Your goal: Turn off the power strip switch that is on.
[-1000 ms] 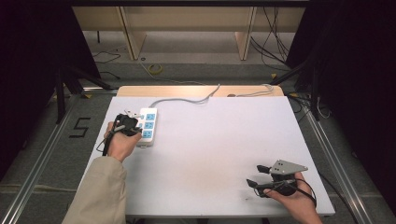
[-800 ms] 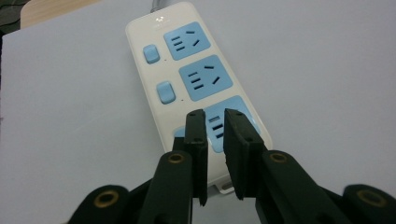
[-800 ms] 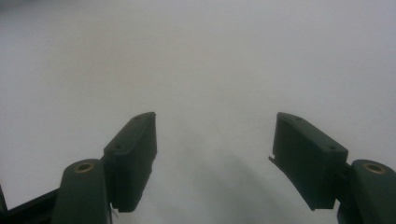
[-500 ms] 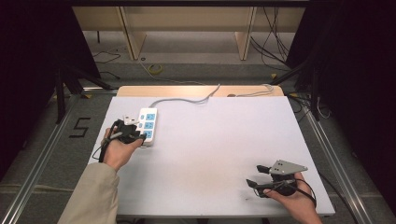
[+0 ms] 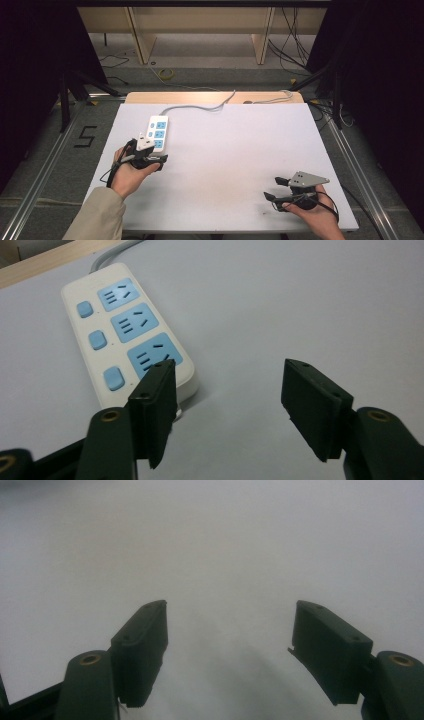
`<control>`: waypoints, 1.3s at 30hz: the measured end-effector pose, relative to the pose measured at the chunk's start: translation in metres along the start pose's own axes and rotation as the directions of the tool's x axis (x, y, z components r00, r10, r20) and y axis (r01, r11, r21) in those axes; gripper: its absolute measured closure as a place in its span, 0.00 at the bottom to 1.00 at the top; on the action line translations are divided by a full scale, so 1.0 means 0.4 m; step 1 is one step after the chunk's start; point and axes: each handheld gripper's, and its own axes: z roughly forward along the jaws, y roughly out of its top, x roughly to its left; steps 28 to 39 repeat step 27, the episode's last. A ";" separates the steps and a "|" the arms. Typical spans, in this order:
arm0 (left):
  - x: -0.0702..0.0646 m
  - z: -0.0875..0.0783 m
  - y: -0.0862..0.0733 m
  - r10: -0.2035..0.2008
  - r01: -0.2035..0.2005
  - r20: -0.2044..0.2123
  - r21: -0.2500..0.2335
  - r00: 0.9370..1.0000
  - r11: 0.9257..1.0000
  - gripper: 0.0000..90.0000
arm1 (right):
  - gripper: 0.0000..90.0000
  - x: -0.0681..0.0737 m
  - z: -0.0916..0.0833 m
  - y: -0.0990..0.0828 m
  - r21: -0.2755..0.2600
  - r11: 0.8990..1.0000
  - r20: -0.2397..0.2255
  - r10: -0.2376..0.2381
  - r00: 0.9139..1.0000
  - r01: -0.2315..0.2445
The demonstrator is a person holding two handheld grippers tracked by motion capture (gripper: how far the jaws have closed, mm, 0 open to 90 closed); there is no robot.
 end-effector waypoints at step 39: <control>-0.134 -0.011 -0.110 0.041 -0.038 0.070 -0.042 0.997 0.998 0.30 | 0.35 0.001 0.000 0.000 0.000 1.000 0.001 -0.001 1.000 0.001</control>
